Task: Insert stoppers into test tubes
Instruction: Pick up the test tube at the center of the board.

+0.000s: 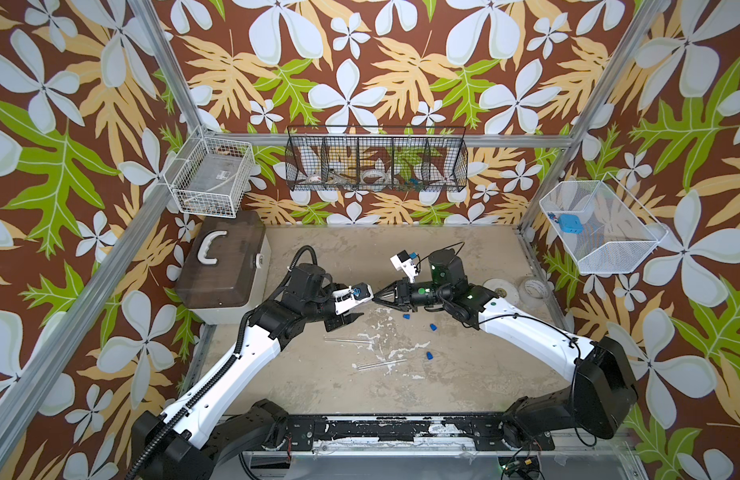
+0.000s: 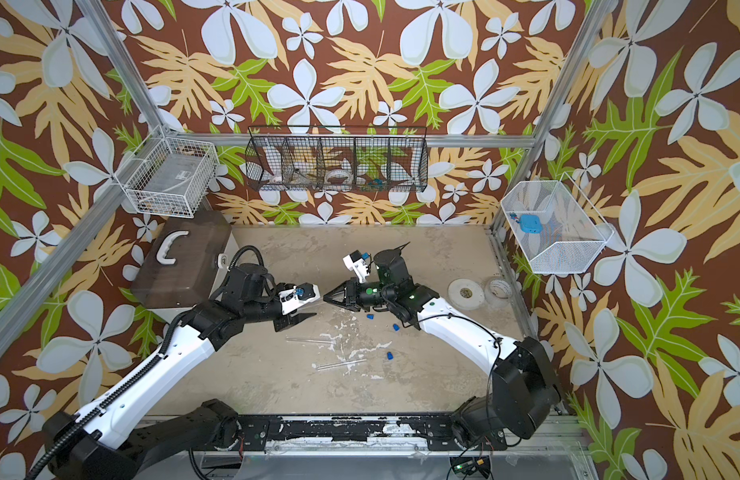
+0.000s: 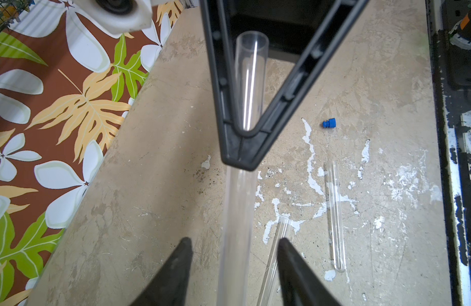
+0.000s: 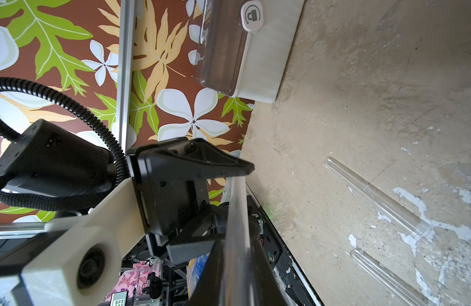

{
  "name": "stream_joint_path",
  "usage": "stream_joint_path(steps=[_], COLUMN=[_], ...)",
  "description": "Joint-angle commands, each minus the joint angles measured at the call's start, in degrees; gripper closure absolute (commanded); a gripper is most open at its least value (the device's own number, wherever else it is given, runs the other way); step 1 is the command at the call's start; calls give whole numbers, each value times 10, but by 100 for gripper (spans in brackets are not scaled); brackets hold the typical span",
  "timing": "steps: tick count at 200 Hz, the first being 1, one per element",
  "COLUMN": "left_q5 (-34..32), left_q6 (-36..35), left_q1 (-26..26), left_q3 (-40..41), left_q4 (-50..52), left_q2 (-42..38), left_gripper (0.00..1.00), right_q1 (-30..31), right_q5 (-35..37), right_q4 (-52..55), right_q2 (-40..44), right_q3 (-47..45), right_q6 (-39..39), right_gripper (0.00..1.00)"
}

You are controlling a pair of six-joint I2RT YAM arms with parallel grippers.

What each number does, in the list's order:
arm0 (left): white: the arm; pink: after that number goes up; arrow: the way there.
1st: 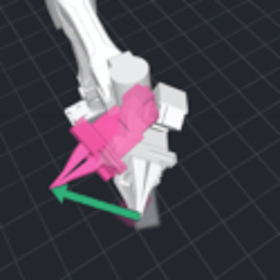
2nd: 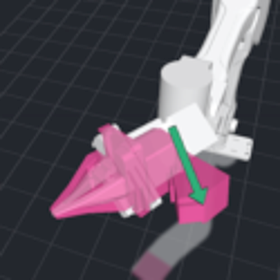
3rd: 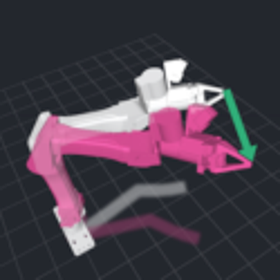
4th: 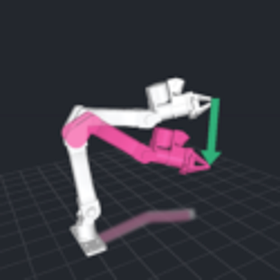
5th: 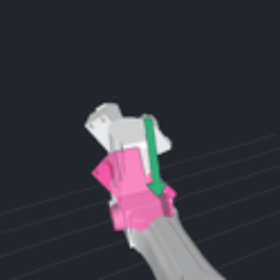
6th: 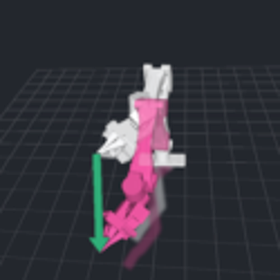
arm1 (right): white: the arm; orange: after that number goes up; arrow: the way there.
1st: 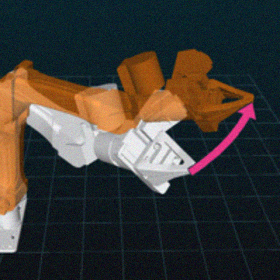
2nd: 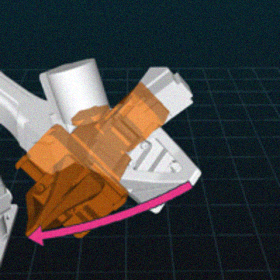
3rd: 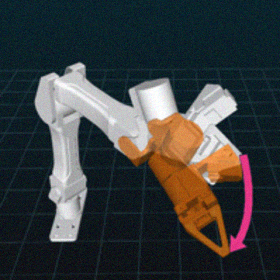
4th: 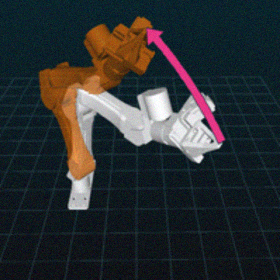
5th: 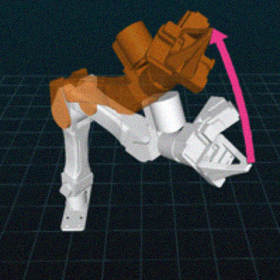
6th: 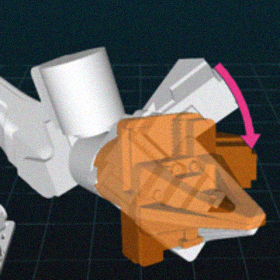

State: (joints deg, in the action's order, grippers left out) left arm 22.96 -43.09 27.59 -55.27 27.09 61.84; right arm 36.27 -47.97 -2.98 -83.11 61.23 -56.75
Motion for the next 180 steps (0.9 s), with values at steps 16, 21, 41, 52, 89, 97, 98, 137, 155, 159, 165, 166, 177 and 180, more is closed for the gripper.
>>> stream_joint_path(steps=[16,21,41,52,89,97,98,137,155,159,165,166,177,180], left_q5=[25,43,118,176,340,368,372,474,483,487,490,490,491,491], left_q6=[38,47,122,179,353,410,418,874,928,924,916,914,885,879], left_q1=[-12,-24,-71,-101,-142,-147,-149,-172,-172,-172,-172,-173,-172,-171], left_q3=[7,10,24,28,73,94,97,262,293,291,288,287,280,280], left_q4=[-11,-13,-48,-69,-185,-233,-237,-809,-924,-913,-890,-885,-837,-828], left_q2=[-20,-26,-58,-68,-86,-87,-87,-85,-80,-79,-77,-76,-76,-77], left_gripper=[18,15,12,11,12,12,12,15,14,14,14,14,14,14], right_q1=[-11,-13,-21,-27,-35,-34,-34,-33,-29,-26,-20,-20,-5,-1], right_q5=[3,2,1,-2,-12,-14,-14,-36,-44,-44,-47,-47,-49,-49], right_q4=[3,0,2,6,23,26,26,-2,-11,-11,-12,-12,-15,-15], right_q2=[18,23,43,53,86,93,94,127,131,131,132,132,132,132], right_q3=[-1,-4,-10,-14,-14,-14,-14,-31,-34,-33,-32,-32,-27,-26], right_q6=[12,11,15,15,29,31,31,31,34,34,36,37,47,51], right_gripper=[83,83,83,83,83,83,83,83,83,84,84,84,84,84])
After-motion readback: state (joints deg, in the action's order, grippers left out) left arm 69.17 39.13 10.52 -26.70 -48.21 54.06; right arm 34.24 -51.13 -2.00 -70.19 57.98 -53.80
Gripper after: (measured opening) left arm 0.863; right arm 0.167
